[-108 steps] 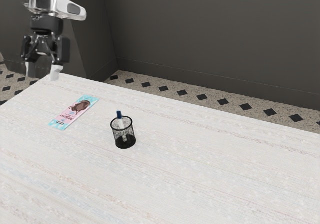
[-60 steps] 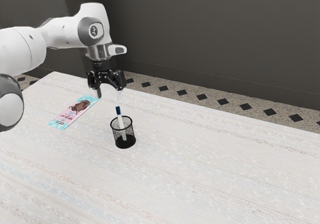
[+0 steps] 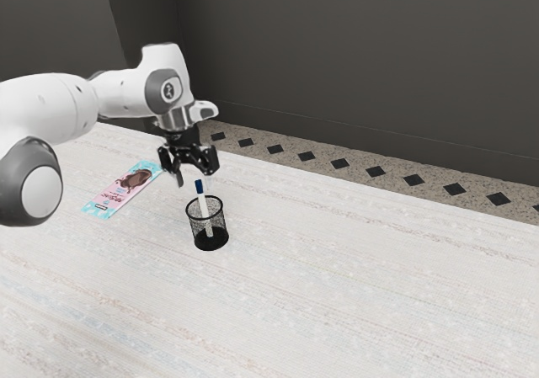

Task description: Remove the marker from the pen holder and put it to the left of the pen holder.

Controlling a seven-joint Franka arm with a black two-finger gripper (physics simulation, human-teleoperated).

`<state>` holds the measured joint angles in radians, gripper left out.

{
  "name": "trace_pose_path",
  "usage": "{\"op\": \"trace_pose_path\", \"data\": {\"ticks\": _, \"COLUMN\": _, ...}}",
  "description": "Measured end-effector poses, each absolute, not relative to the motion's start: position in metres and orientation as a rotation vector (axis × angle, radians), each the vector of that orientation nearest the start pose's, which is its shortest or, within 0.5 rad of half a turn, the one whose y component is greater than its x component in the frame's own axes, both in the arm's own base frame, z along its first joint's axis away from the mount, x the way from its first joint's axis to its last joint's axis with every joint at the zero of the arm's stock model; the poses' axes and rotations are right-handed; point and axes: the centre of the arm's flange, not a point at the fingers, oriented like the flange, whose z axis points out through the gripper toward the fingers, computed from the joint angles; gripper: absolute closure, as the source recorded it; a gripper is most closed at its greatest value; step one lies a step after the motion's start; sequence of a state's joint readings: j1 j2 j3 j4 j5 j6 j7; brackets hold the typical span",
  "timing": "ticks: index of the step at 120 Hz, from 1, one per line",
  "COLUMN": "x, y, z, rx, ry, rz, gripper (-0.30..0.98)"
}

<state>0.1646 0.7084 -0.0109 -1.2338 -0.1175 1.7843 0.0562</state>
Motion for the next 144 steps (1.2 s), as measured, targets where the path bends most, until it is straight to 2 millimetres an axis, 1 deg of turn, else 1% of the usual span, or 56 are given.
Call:
{"op": "trace_pose_path", "data": {"ticks": 11, "x": 0.72, "y": 0.103, "z": 0.337, "rx": -3.264, "ry": -0.22, "rz": 0.228, "gripper": 0.21}}
{"op": "trace_pose_path", "data": {"ticks": 20, "x": 0.718, "y": 0.105, "z": 0.341, "rx": -3.266, "ry": -0.229, "rz": 0.229, "gripper": 0.27}}
{"op": "trace_pose_path", "data": {"ticks": 34, "x": 0.716, "y": 0.103, "z": 0.344, "rx": -3.271, "ry": -0.233, "rz": 0.257, "gripper": 0.25}}
{"op": "trace_pose_path", "data": {"ticks": 48, "x": 0.715, "y": 0.096, "z": 0.343, "rx": -3.279, "ry": -0.228, "rz": 0.286, "gripper": 0.21}}
{"op": "trace_pose_path", "data": {"ticks": 54, "x": 0.714, "y": 0.094, "z": 0.343, "rx": -3.282, "ry": -0.229, "rz": 0.299, "gripper": 0.22}}
{"op": "trace_pose_path", "data": {"ticks": 72, "x": 0.709, "y": 0.088, "z": 0.346, "rx": -3.283, "ry": -0.233, "rz": 0.338, "gripper": 0.32}}
{"op": "trace_pose_path", "data": {"ticks": 96, "x": 0.708, "y": 0.082, "z": 0.347, "rx": -3.281, "ry": -0.235, "rz": 0.361, "gripper": 0.46}}
{"op": "trace_pose_path", "data": {"ticks": 144, "x": 0.711, "y": 0.083, "z": 0.35, "rx": -3.277, "ry": -0.259, "rz": 0.343, "gripper": 0.61}}
